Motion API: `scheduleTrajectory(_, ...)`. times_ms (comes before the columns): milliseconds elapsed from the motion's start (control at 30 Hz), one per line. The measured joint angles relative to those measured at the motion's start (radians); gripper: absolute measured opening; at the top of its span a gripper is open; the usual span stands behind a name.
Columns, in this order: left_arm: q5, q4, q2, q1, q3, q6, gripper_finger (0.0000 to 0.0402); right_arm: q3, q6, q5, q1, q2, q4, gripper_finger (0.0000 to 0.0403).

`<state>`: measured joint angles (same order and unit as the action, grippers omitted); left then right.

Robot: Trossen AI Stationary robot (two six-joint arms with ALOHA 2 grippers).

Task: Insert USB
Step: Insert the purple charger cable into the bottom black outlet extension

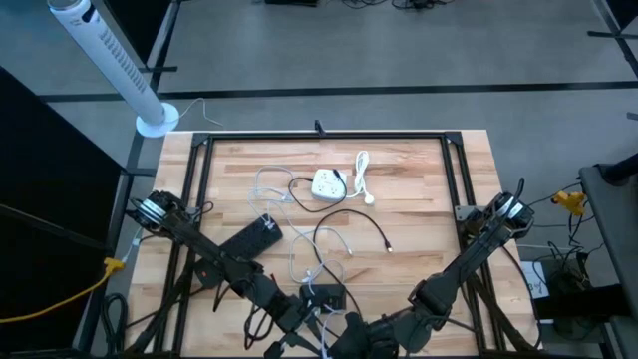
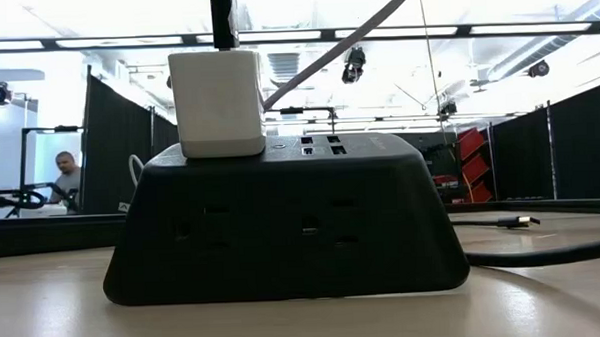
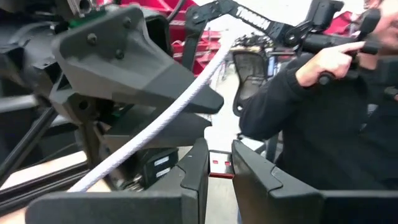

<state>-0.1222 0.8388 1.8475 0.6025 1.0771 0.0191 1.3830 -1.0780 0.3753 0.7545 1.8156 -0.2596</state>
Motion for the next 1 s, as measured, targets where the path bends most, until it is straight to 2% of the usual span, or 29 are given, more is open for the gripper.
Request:
scheduleTrajectory(100,0.056,-0.045,-0.024,0.009,0.000,0.016,0.0045,0.001,0.061,0.108,0.025,-0.010,0.029,0.0127)
scheduleTrajectory(200,0.140,-0.102,-0.048,0.029,0.000,0.050,0.0045,0.001,0.175,0.156,0.050,-0.030,0.112,0.0142)
scheduleTrajectory(400,0.393,-0.198,-0.098,0.078,0.002,0.118,0.0045,0.001,0.604,0.174,0.054,-0.100,0.313,0.0147)
scheduleTrajectory(567,0.591,-0.221,-0.098,0.093,0.002,0.165,0.0045,-0.006,0.972,0.174,-0.006,-0.114,0.387,0.0132)
scheduleTrajectory(667,0.695,-0.239,-0.098,0.102,0.002,0.182,0.0045,-0.016,1.137,0.167,-0.042,-0.114,0.435,0.0122)
scheduleTrajectory(1000,0.889,-0.256,-0.096,0.164,0.002,0.271,0.0045,-0.079,1.385,0.168,-0.086,-0.145,0.401,0.0104)
